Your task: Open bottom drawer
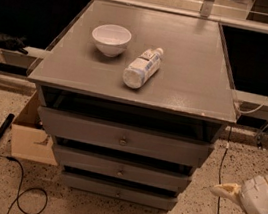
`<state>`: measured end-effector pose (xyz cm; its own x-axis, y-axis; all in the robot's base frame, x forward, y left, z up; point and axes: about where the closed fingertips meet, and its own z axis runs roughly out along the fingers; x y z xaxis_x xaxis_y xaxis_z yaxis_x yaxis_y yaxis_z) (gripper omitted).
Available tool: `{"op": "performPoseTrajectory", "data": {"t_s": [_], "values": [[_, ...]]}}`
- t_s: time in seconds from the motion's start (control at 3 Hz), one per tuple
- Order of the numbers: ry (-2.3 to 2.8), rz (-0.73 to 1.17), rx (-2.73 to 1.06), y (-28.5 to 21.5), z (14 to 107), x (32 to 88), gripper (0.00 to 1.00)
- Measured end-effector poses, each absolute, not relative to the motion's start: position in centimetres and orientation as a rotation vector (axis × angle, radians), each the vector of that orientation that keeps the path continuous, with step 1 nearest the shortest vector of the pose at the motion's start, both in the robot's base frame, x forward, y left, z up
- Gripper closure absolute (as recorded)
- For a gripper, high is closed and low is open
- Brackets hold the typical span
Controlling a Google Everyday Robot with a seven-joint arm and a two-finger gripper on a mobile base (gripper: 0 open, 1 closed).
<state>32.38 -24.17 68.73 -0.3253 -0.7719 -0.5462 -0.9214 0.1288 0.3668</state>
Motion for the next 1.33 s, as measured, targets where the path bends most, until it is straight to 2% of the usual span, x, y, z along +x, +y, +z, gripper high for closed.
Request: {"op": "performPoseTrajectory", "data": {"t_s": [0.33, 1.33], "values": [[2.138, 1.098, -1.629, -23.7, 68.0, 31.5, 0.00], [1.961, 1.165, -1.529, -23.1, 65.0, 30.2, 0.00]]}}
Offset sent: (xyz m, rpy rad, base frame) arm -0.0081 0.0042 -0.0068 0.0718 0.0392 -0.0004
